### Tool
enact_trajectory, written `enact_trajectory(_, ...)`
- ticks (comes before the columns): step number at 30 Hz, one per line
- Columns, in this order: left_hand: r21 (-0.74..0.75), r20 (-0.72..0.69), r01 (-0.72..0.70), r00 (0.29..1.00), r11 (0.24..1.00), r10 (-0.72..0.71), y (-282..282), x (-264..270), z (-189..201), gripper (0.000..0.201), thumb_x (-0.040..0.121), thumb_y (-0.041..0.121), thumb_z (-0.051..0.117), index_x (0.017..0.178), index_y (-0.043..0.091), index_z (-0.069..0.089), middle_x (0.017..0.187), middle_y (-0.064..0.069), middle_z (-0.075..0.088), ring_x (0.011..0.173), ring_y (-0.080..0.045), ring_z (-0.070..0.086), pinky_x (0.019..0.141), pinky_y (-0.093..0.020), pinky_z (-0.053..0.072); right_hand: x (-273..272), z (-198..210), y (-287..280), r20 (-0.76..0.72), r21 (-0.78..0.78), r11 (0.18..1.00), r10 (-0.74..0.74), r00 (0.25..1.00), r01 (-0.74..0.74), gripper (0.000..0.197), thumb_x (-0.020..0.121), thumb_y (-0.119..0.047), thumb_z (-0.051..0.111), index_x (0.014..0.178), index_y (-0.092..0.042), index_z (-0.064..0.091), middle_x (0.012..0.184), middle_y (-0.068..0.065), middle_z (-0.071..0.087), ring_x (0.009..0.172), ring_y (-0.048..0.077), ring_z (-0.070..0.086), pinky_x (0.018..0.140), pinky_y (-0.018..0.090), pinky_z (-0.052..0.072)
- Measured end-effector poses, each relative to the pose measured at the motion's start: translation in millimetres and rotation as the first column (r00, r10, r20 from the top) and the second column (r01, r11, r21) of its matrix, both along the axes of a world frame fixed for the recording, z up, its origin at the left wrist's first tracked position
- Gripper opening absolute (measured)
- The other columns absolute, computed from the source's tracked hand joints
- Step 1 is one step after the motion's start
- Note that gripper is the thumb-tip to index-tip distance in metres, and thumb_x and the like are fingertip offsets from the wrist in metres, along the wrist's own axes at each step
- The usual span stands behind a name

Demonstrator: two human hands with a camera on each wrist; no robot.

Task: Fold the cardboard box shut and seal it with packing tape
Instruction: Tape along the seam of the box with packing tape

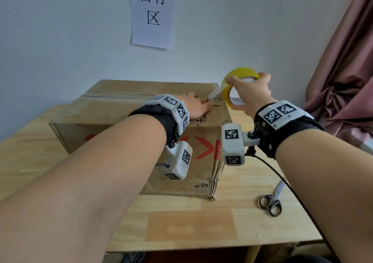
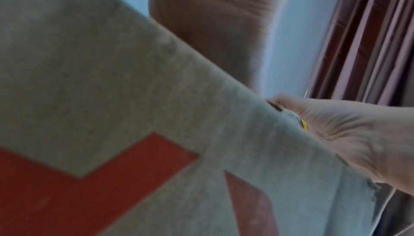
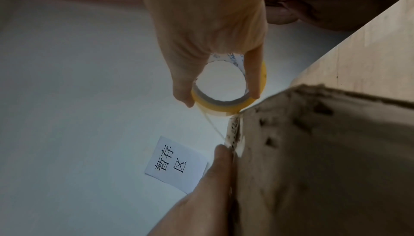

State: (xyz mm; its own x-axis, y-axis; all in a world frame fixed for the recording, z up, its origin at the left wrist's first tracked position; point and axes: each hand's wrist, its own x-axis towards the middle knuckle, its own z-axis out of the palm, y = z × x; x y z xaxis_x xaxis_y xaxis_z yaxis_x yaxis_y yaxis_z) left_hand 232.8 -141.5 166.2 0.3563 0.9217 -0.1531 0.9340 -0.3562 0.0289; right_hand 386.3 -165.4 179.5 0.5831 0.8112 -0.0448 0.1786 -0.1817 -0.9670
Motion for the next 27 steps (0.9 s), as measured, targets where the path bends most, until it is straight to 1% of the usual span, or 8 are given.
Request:
enact_trajectory(4,0.002,-0.038,-0.007,0.999,1.0,0.007,-0.4,3.9,0.1,0.056,0.096,0.06,0.008,0.149,0.041,0.015,0.151,-0.016,0.021,0.138,-0.04,0.021,0.111,-0.052,0.021,0.7,1.2,0.8,0.061,-0.007,1.0,0.003,0.998,-0.002,0.091,0.068,-0.047,0.077,0.14,-0.029,0.024,0.128,0.01,0.039,0.097,0.028,0.05,0.072,0.041,0.056)
enact_trajectory(8,-0.006,-0.07,-0.018,0.997,1.0,0.017,1.2,5.1,2.2,0.056,0.096,0.059,0.011,0.149,0.04,0.018,0.152,-0.016,0.019,0.139,-0.039,0.019,0.111,-0.053,0.021,4.1,2.8,-1.2,0.153,-0.024,1.0,0.024,0.988,-0.021,0.087,0.071,-0.047,0.076,0.139,-0.029,0.024,0.129,0.01,0.034,0.095,0.029,0.043,0.059,0.036,0.048)
enact_trajectory(11,-0.005,-0.036,0.029,0.999,1.0,-0.029,0.2,5.7,4.2,0.058,0.098,0.052,0.016,0.145,0.024,0.036,0.144,-0.019,0.033,0.131,-0.037,0.032,0.109,-0.05,0.028,9.2,4.1,-1.5,0.213,-0.046,0.998,0.056,0.976,-0.048,0.088,0.072,-0.047,0.076,0.139,-0.027,0.023,0.127,0.01,0.033,0.094,0.028,0.042,0.048,0.03,0.038)
enact_trajectory(13,-0.021,0.013,0.07,0.998,0.997,-0.069,1.3,8.5,4.9,0.063,0.097,0.048,0.016,0.126,0.006,0.053,0.136,-0.021,0.046,0.116,-0.035,0.047,0.102,-0.046,0.037,11.5,5.3,-0.6,0.238,-0.053,0.997,0.065,0.969,-0.054,0.089,0.071,-0.047,0.076,0.139,-0.027,0.023,0.127,0.011,0.033,0.095,0.029,0.043,0.046,0.029,0.036)
enact_trajectory(15,-0.042,0.038,0.07,0.997,0.997,-0.069,-0.6,8.1,3.9,0.054,0.101,0.038,0.017,0.13,0.004,0.049,0.143,-0.02,0.04,0.119,-0.033,0.048,0.102,-0.041,0.037,12.1,7.3,0.7,0.26,-0.058,0.996,0.074,0.963,-0.061,0.091,0.069,-0.047,0.077,0.139,-0.027,0.022,0.127,0.011,0.033,0.095,0.03,0.044,0.053,0.033,0.044)
enact_trajectory(17,-0.033,0.057,0.079,0.995,0.996,-0.077,-1.0,5.8,0.3,0.051,0.104,0.033,0.017,0.146,0.006,0.029,0.156,-0.015,0.018,0.137,-0.03,0.032,0.111,-0.037,0.028,12.2,9.0,2.2,0.288,-0.066,0.995,0.087,0.954,-0.071,0.091,0.068,-0.048,0.078,0.138,-0.027,0.023,0.125,0.011,0.033,0.094,0.031,0.045,0.069,0.041,0.053)
enact_trajectory(19,-0.017,0.047,0.088,0.995,0.996,-0.087,-4.9,5.4,-1.0,0.053,0.104,0.034,0.016,0.151,0.008,0.016,0.159,-0.011,0.005,0.145,-0.025,0.017,0.115,-0.035,0.018,12.6,9.6,4.3,0.307,-0.066,0.995,0.09,0.947,-0.073,0.091,0.067,-0.049,0.079,0.136,-0.028,0.024,0.122,0.01,0.033,0.095,0.031,0.046,0.08,0.047,0.054)
enact_trajectory(27,-0.047,-0.018,0.058,0.998,0.997,-0.059,-7.6,21.5,4.1,0.052,0.103,0.036,0.014,0.152,0.02,0.013,0.158,-0.016,0.006,0.142,-0.029,0.024,0.113,-0.037,0.022,12.7,2.7,9.2,0.366,-0.067,0.997,0.067,0.928,-0.046,0.092,0.064,-0.05,0.08,0.136,-0.028,0.026,0.125,0.012,0.034,0.103,0.036,0.05,0.087,0.049,0.052)
